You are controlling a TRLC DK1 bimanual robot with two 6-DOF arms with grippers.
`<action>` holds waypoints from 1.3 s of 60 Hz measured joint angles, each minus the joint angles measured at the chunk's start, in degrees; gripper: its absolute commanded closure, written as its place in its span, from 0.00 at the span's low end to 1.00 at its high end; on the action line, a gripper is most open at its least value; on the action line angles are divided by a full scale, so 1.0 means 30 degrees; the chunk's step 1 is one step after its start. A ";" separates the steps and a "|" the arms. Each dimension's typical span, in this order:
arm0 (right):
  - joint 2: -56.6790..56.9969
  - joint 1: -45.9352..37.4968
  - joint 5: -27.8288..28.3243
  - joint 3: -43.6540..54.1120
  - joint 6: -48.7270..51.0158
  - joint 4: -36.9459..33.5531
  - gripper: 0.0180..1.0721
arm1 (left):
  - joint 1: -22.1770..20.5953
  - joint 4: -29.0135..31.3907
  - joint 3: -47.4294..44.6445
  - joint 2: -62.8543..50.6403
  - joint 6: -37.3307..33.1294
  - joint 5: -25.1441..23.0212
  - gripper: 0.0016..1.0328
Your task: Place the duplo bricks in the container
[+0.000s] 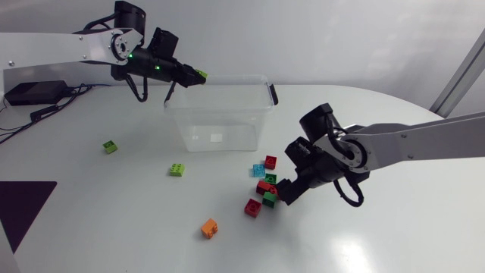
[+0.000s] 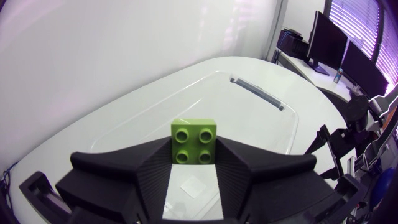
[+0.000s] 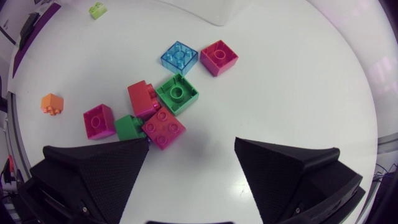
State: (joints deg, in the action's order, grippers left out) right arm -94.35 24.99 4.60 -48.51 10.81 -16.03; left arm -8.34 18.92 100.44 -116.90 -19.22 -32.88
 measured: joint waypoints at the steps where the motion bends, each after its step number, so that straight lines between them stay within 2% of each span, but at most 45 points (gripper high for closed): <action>1: -0.0080 0.0000 -0.0007 -0.0073 0.0036 0.0007 0.05 | -0.0036 0.0015 0.0226 -0.0189 0.0000 0.0000 0.71; 4: -0.0299 0.0000 -0.0022 -0.0204 0.0189 0.0015 0.05 | -0.0124 0.0036 0.0721 -0.0634 0.0000 0.0000 0.60; 8: -0.0590 0.0000 -0.0051 -0.0240 0.0503 0.0080 0.05 | -0.0182 0.0168 0.1013 -0.1027 0.0000 0.0022 0.32; 10: -0.0707 0.0007 -0.0051 -0.0240 0.0597 0.0080 0.05 | -0.0240 0.0248 0.1020 -0.1122 0.0000 0.0058 0.24; 14: -0.0940 0.0007 -0.0051 -0.0240 0.0852 0.0087 0.05 | -0.0284 0.0444 0.1020 -0.1275 -0.0007 0.0073 0.13; 18: -0.1122 0.0007 -0.0051 -0.0240 0.1005 0.0095 0.05 | -0.0284 0.0663 0.1020 -0.1290 -0.0007 0.0066 0.07; 27: -0.1355 0.0350 -0.0051 -0.0262 0.1435 0.0138 0.05 | -0.0080 0.0721 0.0903 -0.1071 -0.0007 0.0073 0.06; 33: -0.1654 0.0852 -0.0051 -0.0539 0.1727 0.0146 0.05 | 0.0568 0.1035 0.0182 -0.0131 -0.0036 0.0058 0.06; 38: -0.2055 0.1180 -0.0051 -0.0940 0.1996 0.0138 0.05 | 0.1530 0.1727 -0.0204 0.0889 -0.0270 -0.0029 0.06; 44: -0.2572 0.1450 -0.0036 -0.1355 0.2280 0.0131 0.12 | 0.3330 0.2790 -0.0379 0.2164 -0.0940 -0.0568 0.06; 53: -0.3147 0.1625 0.0029 -0.1770 0.2732 -0.0160 0.23 | 0.6324 0.3942 -0.0889 0.3373 -0.2273 -0.1020 0.06; 57: -0.3191 0.1683 0.0029 -0.1821 0.2951 -0.0153 0.32 | 0.7533 0.4401 -0.1435 0.3585 -0.3126 -0.1056 0.06; 63: -0.3206 0.1807 0.0036 -0.1821 0.3016 -0.0153 0.53 | 0.8881 0.4707 -0.2747 0.3606 -0.4342 -0.1086 0.06; 66: -0.3206 0.1872 0.0036 -0.1821 0.3089 -0.0146 0.60 | 0.9333 0.4903 -0.3432 0.3599 -0.4932 -0.1078 0.06; 69: -0.3206 0.1902 0.0036 -0.1821 0.3162 -0.0153 0.62 | 0.9821 0.5071 -0.4204 0.3592 -0.5690 -0.1086 0.06; 71: -0.3206 0.1902 0.0044 -0.1821 0.3220 -0.0153 0.67 | 1.0018 0.5100 -0.4452 0.3526 -0.6084 -0.1086 0.06; 78: -0.3038 0.1902 0.0029 -0.1792 0.3286 -0.0240 0.68 | 1.0418 0.5093 -0.4619 0.3031 -0.7140 -0.1086 0.06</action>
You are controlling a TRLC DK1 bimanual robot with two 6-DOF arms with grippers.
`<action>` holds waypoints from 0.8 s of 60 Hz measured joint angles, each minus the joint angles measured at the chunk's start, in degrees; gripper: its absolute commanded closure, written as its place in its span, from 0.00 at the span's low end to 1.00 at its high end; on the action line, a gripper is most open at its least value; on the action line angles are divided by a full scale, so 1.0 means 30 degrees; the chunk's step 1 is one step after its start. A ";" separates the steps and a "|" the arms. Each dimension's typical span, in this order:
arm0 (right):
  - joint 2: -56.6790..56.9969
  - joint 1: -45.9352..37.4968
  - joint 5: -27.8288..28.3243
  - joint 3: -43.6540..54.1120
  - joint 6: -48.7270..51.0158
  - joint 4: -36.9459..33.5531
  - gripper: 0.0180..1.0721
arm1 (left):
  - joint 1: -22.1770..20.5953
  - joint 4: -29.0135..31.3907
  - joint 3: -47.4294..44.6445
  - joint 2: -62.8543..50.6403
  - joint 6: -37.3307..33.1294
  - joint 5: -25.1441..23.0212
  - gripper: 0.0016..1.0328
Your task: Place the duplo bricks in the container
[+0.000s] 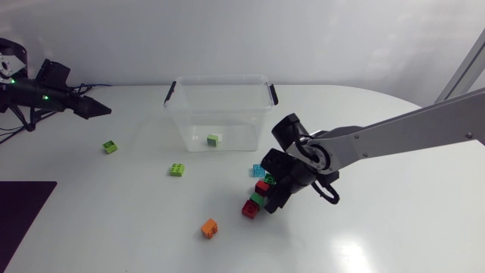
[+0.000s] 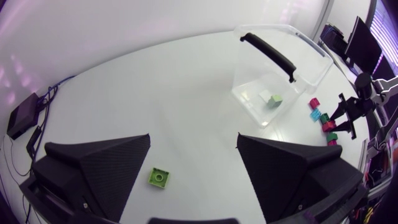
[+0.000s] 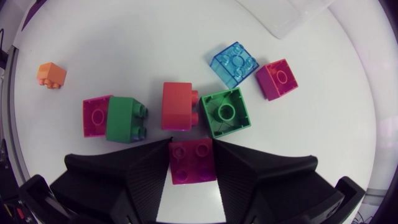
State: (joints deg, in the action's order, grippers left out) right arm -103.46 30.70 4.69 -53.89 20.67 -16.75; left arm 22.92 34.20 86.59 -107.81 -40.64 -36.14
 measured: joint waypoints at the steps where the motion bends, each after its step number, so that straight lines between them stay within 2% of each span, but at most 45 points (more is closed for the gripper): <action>1: 0.0080 0.0000 -0.0007 0.0000 0.0000 -0.0073 0.68 | 0.0051 0.0000 0.0000 -0.0095 -0.0124 -0.0007 0.06; 15: 0.2506 0.0000 -0.0379 0.0073 -0.0015 -0.1078 0.68 | 0.0204 -0.0007 0.0015 -0.2164 -0.2375 0.0007 0.06; 24: 0.4102 0.0000 -0.0663 -0.0015 -0.0313 -0.2215 0.68 | 0.0401 -0.0007 0.0474 -0.3832 -0.2987 0.0495 0.06; 39: 0.5676 0.0627 -0.0670 -0.1515 -0.0743 -0.3810 0.68 | 0.1530 -0.0146 0.1486 -0.5566 -0.4648 0.1384 0.06; 48: 0.6011 0.0794 -0.0663 -0.2302 -0.1217 -0.3942 0.68 | 0.1938 -0.0364 0.2149 -0.6273 -0.5544 0.1836 0.07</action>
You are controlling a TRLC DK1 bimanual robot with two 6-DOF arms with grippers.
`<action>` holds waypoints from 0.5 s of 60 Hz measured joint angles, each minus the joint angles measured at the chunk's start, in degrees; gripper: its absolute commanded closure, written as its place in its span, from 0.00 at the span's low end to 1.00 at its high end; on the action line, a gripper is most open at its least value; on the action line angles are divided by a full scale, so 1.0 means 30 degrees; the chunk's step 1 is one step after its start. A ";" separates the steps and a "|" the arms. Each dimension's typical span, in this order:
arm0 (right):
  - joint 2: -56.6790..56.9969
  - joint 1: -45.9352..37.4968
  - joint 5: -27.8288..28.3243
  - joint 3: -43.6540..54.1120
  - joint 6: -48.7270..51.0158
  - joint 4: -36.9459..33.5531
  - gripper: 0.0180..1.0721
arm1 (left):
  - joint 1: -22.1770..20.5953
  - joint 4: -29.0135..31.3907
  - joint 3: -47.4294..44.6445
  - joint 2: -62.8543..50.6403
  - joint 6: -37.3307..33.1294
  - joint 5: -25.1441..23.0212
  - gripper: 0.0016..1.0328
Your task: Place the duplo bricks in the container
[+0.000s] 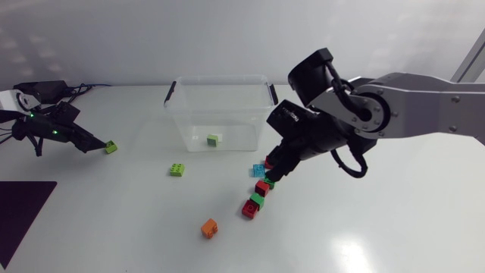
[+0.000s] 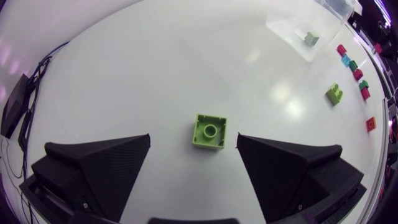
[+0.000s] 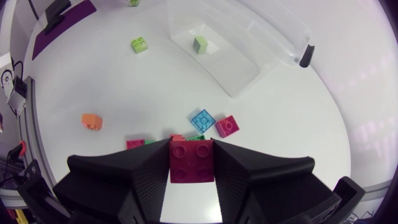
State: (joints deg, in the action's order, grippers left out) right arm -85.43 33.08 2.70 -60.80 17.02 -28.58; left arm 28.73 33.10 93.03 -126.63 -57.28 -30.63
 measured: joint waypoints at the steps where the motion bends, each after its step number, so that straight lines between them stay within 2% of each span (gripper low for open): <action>1: 0.0029 0.0000 -0.0007 -0.0080 -0.0036 0.0000 0.68 | 0.0015 0.0000 0.0015 -0.0073 -0.0102 0.0044 0.07; 18: 0.0117 0.0117 -0.0015 -0.1406 -0.1253 0.0102 0.68 | -0.0226 -0.0080 0.0007 -0.1144 -0.1384 0.0401 0.10; 22: 0.0117 0.0197 -0.0022 -0.1566 -0.1326 0.0146 0.68 | -0.0321 -0.0284 0.0007 -0.1209 -0.1435 0.0401 0.18; 24: 0.0117 0.0211 -0.0058 -0.1639 -0.1348 0.0168 0.68 | -0.0379 -0.0393 0.0007 -0.1224 -0.1435 0.0401 0.24; 28: 0.0117 0.0211 -0.0080 -0.1792 -0.1552 0.0444 0.68 | -0.0517 -0.0612 0.0007 -0.1224 -0.1443 0.0401 0.49; 29: 0.0117 0.0211 -0.0102 -0.1836 -0.1588 0.0612 0.68 | -0.0561 -0.0670 -0.0007 -0.1224 -0.1435 0.0393 0.59; 30: 0.0117 0.0204 -0.0138 -0.1887 -0.1668 0.0765 0.68 | -0.0605 -0.0714 -0.0015 -0.1224 -0.1435 0.0393 0.83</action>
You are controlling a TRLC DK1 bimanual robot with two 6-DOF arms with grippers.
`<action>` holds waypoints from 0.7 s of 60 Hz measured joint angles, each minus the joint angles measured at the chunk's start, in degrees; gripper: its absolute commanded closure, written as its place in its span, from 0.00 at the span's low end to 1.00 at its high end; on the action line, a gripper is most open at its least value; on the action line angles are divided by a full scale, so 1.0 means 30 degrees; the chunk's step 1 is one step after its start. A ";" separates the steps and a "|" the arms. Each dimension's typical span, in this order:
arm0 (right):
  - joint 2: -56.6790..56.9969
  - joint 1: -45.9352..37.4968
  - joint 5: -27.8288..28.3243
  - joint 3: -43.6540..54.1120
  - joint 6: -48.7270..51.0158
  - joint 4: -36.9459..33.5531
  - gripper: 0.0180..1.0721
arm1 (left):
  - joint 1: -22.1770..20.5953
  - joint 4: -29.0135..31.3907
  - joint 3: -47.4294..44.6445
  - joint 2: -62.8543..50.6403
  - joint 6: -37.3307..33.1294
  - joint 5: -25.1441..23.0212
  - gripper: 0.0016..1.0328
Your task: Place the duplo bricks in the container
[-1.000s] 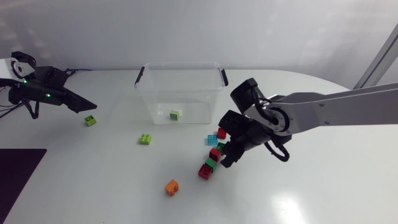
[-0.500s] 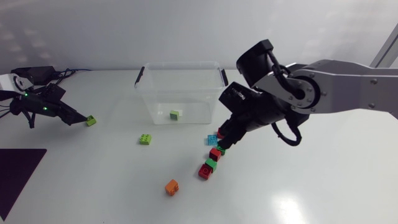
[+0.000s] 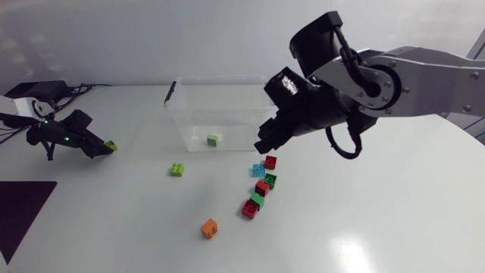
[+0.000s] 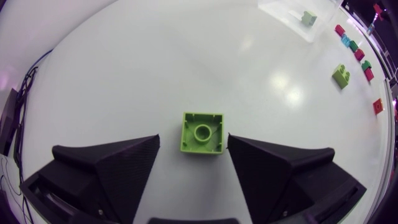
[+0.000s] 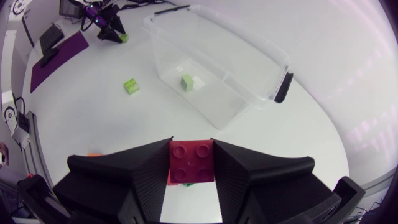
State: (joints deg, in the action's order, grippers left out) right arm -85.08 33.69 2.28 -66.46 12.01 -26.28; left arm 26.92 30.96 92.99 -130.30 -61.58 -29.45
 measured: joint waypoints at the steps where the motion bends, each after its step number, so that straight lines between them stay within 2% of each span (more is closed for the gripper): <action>1: -0.0015 -0.0015 -0.0036 -0.0197 -0.0095 0.0546 0.68 | -0.0146 -0.0015 -0.0022 0.0000 0.0000 0.0000 0.84; 13: -0.0867 -0.0146 -0.0313 -0.1749 -0.0678 0.1938 0.68 | -0.0670 -0.0721 -0.1078 0.0393 0.0117 -0.0066 0.86; 19: -0.1756 -0.0401 -0.0503 -0.2565 -0.0976 0.2492 0.67 | -0.0852 -0.1188 -0.2681 0.1537 0.0707 -0.0080 0.86; 32: -0.3752 -0.0801 -0.0794 -0.3949 -0.1093 0.3293 0.67 | -0.1632 -0.1938 -0.6018 0.6404 0.2754 -0.0561 0.86; 42: -0.5625 -0.1188 -0.0809 -0.5719 -0.1100 0.3628 0.66 | -0.3016 -0.2157 -0.7169 1.0768 0.4940 -0.0663 0.86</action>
State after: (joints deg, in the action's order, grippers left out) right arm -101.95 30.13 -0.14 -83.61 8.71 -15.40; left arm 17.87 24.49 71.48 -98.00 -46.76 -31.44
